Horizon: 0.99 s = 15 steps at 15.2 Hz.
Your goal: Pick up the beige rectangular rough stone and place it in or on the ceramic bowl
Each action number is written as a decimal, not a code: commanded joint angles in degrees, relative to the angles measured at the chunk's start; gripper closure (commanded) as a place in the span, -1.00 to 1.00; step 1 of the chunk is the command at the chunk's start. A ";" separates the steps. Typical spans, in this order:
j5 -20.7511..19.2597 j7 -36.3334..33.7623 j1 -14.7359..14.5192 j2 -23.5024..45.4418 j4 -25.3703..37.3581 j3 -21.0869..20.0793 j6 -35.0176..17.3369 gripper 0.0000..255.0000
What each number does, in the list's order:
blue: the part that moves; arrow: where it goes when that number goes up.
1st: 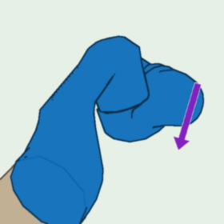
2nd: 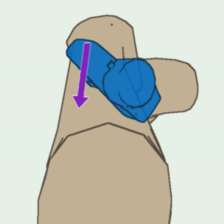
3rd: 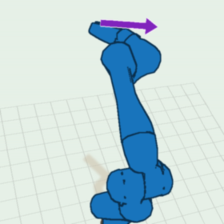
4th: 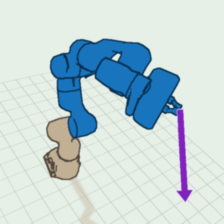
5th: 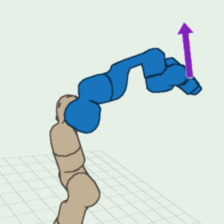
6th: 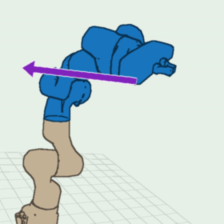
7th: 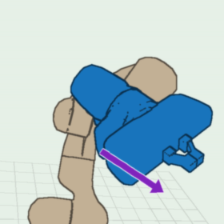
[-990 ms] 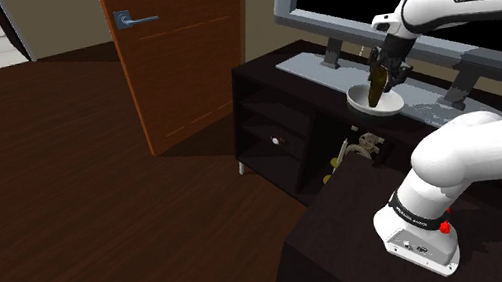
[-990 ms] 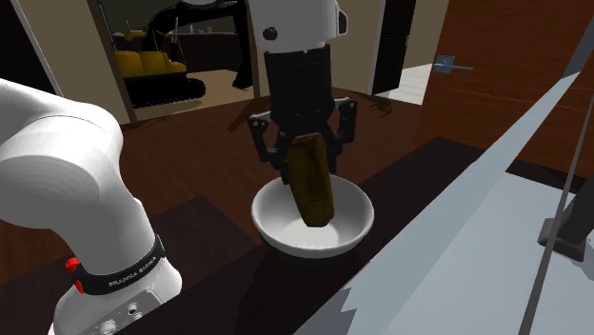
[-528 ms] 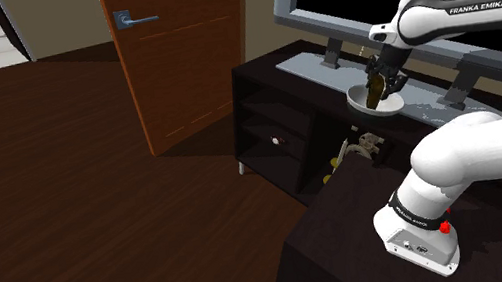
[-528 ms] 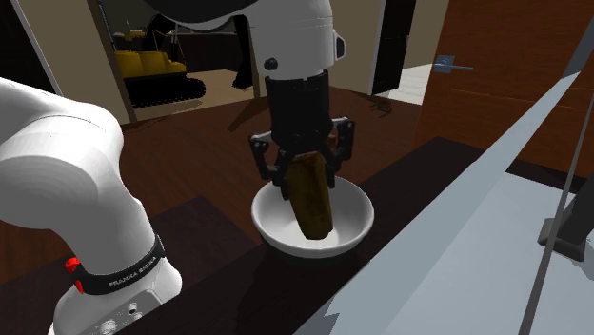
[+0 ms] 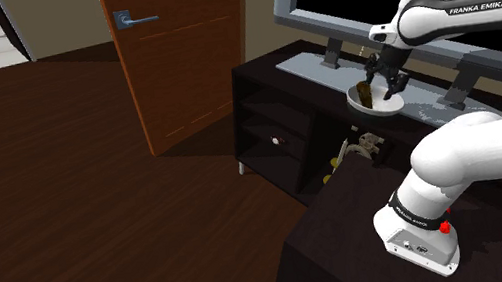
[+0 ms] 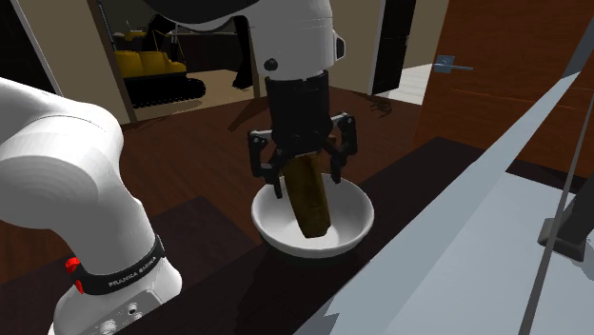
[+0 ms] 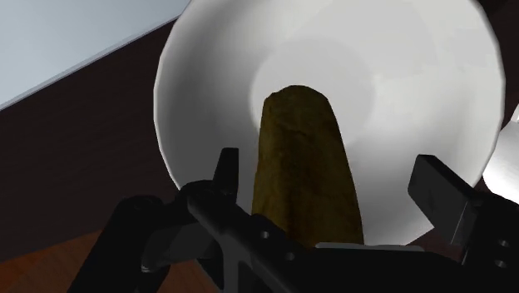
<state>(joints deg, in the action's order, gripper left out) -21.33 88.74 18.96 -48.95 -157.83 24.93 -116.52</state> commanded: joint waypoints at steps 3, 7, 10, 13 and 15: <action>0.00 0.00 0.00 0.00 0.00 0.00 0.00 -1.00; 2.22 0.35 -0.59 -2.53 5.72 -2.59 8.24 -1.00; 2.22 0.35 -0.58 -2.52 5.72 -2.59 8.24 -1.00; 2.22 0.35 -0.58 -2.52 5.72 -2.59 8.24 -1.00; 2.22 0.35 -0.58 -2.53 5.71 -2.59 8.23 -1.00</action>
